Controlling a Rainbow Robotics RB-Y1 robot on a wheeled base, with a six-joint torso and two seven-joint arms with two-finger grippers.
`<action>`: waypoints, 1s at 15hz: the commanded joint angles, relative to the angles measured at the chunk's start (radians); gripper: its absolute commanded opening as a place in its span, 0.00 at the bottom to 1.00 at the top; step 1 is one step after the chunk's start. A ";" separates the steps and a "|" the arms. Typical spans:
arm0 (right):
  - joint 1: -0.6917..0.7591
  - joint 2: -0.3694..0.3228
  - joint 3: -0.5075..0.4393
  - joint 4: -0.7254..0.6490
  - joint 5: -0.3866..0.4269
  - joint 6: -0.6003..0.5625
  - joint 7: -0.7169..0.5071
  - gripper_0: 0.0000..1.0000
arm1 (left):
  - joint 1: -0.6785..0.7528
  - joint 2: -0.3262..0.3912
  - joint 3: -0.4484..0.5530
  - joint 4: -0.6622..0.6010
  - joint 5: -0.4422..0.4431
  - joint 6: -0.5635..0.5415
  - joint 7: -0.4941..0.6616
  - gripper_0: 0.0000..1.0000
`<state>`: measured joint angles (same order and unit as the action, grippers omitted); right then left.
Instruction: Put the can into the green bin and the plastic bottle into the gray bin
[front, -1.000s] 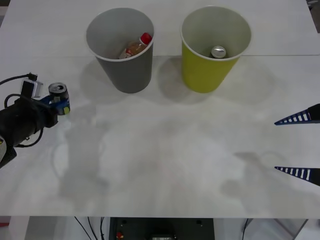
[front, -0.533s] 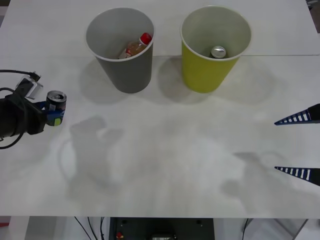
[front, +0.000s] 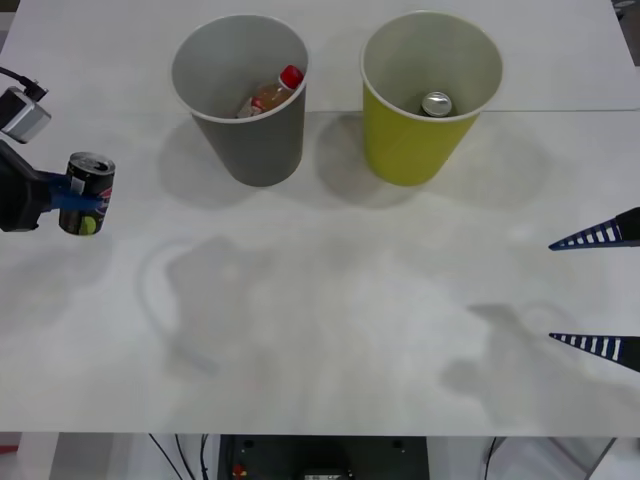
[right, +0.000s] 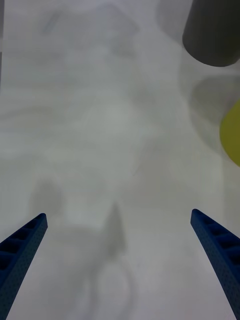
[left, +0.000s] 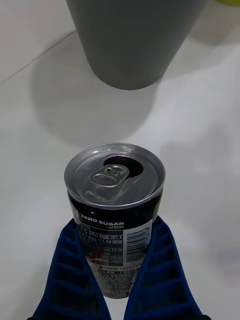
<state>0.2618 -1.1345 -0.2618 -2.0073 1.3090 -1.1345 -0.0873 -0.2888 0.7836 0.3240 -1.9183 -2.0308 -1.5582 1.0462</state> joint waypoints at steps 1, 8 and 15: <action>0.000 0.000 0.000 0.000 0.000 0.000 0.000 1.00 | -0.027 0.063 0.001 -0.022 0.046 -0.013 0.113 0.00; 0.000 0.000 0.000 0.000 0.000 0.000 0.000 1.00 | -0.260 0.167 -0.140 -0.044 0.106 -0.013 0.210 0.00; 0.000 0.000 0.000 0.000 0.000 0.000 0.000 1.00 | -0.650 0.186 -0.461 0.107 0.179 -0.013 0.279 0.00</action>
<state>0.2618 -1.1345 -0.2618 -2.0070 1.3090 -1.1345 -0.0873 -0.8995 0.9696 -0.1096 -1.8426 -1.8681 -1.5713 1.3264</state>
